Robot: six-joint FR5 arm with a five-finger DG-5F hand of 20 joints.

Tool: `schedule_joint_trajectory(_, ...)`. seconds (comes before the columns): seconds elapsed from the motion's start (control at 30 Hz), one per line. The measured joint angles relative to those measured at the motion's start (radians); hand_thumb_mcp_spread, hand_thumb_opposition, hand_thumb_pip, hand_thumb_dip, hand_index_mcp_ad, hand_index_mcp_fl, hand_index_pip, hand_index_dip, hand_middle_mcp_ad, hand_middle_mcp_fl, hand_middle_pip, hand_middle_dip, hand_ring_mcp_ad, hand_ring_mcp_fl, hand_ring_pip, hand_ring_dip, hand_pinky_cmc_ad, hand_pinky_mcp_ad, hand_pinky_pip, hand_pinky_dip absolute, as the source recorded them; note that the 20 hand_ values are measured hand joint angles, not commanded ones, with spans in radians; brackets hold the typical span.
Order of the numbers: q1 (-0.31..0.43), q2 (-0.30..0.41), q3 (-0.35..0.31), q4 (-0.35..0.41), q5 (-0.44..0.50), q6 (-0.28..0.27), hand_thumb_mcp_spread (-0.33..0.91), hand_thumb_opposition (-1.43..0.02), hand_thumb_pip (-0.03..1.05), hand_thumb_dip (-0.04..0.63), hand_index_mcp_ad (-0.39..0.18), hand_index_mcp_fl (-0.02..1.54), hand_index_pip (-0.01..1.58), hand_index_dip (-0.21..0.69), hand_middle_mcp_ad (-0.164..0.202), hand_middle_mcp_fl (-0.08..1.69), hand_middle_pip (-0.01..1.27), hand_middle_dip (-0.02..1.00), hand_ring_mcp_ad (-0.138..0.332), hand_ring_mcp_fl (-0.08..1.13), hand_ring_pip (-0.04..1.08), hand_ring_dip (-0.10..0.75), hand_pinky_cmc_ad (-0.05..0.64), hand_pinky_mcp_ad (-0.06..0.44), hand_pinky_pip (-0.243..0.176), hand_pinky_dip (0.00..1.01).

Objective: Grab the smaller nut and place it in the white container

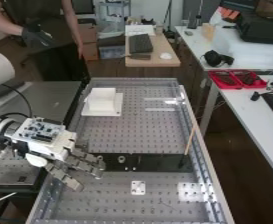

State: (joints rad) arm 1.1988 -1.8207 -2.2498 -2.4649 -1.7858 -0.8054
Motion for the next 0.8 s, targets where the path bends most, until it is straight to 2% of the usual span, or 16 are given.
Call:
schedule_joint_trajectory(0.07,0.0,-0.003,0.001,0.002,0.001,0.004,0.46,-0.88,0.7,0.269,-0.154,0.02,1.56,0.175,0.0,0.22,0.12,0.22,0.082,0.0,0.1,0.119,0.363,0.293,-0.028,0.33)
schedule_joint_trajectory(0.6,0.0,-0.014,-0.001,0.022,0.006,0.003,0.46,-0.87,0.68,0.269,-0.154,0.02,1.55,0.171,0.0,0.22,0.12,0.22,0.082,0.0,0.1,0.115,0.354,0.293,-0.028,0.33)
schedule_joint_trajectory(0.8,0.0,-0.013,-0.005,0.024,0.009,0.014,0.46,-0.87,0.68,0.269,-0.154,0.04,1.56,0.204,0.0,0.22,0.12,0.22,0.082,0.0,0.1,0.119,0.353,0.293,-0.028,0.33)
